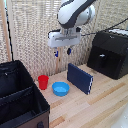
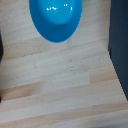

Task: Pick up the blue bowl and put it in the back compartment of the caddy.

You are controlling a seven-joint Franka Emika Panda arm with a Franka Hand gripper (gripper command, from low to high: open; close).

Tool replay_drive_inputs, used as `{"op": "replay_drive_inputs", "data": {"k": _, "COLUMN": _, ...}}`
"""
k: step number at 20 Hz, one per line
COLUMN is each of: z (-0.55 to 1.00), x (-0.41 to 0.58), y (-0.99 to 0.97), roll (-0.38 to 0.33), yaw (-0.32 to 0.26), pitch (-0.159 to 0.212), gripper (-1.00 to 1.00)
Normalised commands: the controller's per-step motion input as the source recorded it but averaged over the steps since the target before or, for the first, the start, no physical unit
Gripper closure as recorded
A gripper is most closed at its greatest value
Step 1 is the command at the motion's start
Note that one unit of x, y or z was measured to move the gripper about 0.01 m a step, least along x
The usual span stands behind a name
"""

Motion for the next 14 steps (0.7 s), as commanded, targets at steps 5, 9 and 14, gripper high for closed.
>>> {"op": "replay_drive_inputs", "data": {"k": 5, "z": -0.33, "x": -0.157, "y": 0.03, "roll": -0.027, "yaw": -0.128, "pitch": 0.076, "gripper": -1.00}}
{"op": "replay_drive_inputs", "data": {"k": 9, "z": -0.47, "x": -0.170, "y": 0.08, "roll": -0.050, "yaw": -0.181, "pitch": 0.077, "gripper": -1.00}}
{"op": "replay_drive_inputs", "data": {"k": 14, "z": -0.49, "x": -0.184, "y": 0.07, "roll": -0.043, "yaw": -0.201, "pitch": 0.062, "gripper": -1.00}}
